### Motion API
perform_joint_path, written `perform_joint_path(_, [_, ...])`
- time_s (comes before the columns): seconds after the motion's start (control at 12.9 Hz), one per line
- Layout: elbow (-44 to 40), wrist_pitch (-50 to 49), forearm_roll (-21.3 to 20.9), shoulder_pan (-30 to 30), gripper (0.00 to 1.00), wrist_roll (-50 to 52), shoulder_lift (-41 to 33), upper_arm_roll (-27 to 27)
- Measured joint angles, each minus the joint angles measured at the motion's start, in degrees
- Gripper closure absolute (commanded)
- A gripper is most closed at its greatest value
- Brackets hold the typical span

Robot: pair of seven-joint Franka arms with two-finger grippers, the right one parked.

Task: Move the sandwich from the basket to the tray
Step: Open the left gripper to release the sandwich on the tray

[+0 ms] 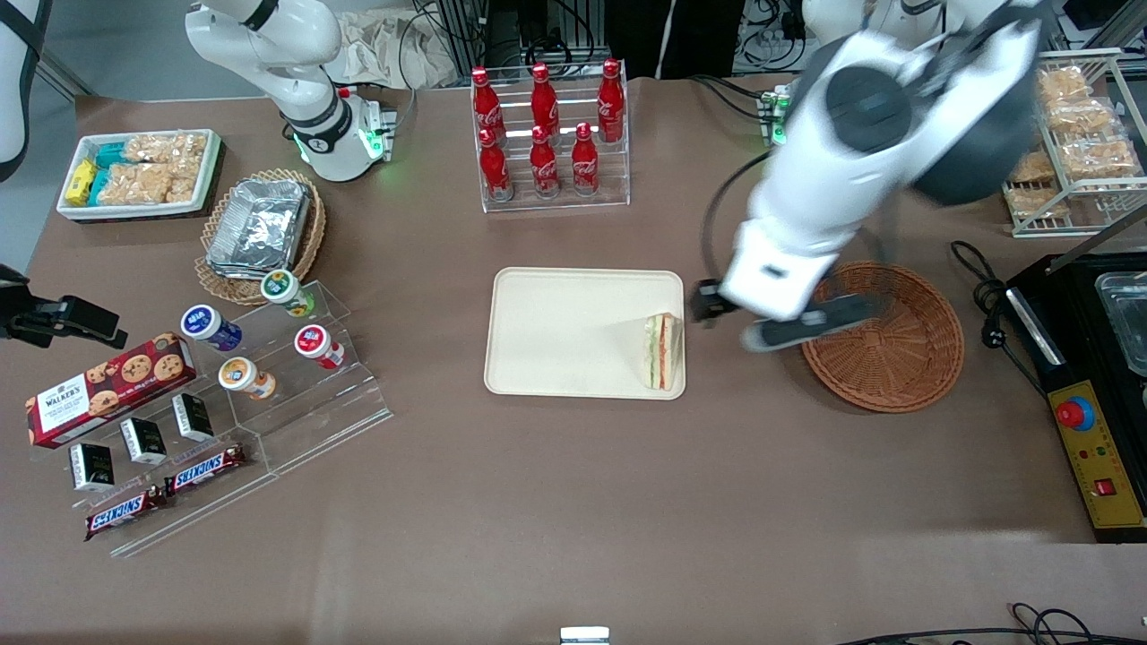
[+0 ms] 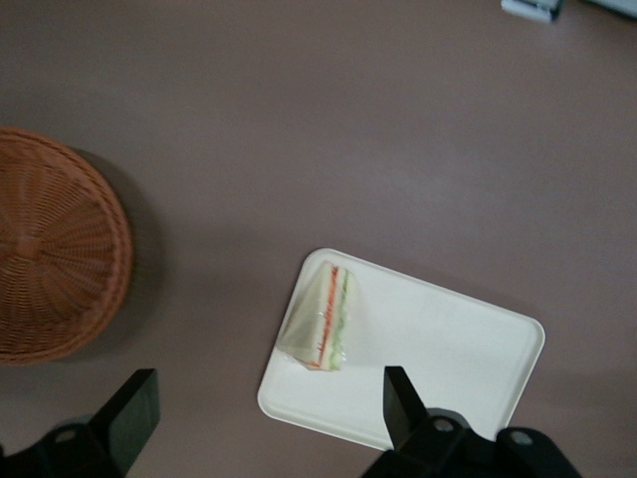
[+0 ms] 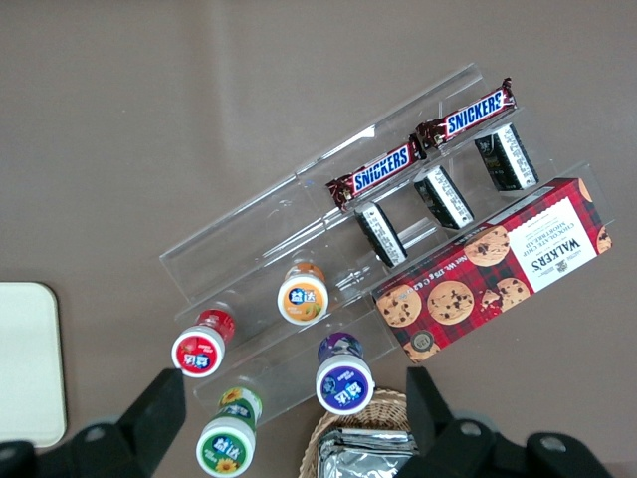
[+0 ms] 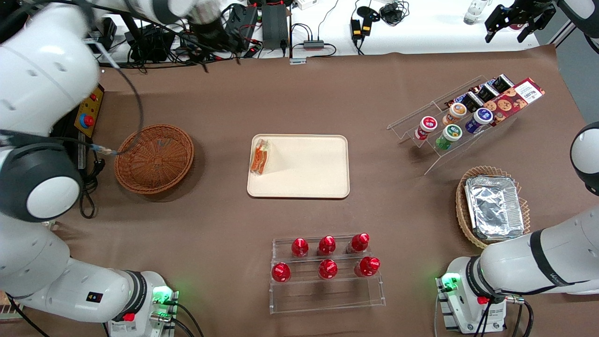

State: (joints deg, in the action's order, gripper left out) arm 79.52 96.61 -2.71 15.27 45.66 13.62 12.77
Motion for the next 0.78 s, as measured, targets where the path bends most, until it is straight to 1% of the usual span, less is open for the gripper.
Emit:
perform_joint_path(0.08, [0.0, -2.2, 0.1, 0.0, 0.0, -2.4, -2.2, -2.4])
perform_joint_path(0.31, [2.1, -6.9, 0.2, 0.0, 0.0, -14.0, -9.4, -9.4])
perform_joint_path(0.54, [10.4, -7.5, 0.3, -0.6, 0.0, -30.3, -18.0, -16.0])
perform_joint_path(0.7, [15.0, -7.9, 0.4, -5.3, 0.0, -43.9, -22.0, -18.0])
perform_joint_path(0.78, [16.0, -8.2, 0.5, -7.2, 0.0, -48.4, -22.8, -18.4])
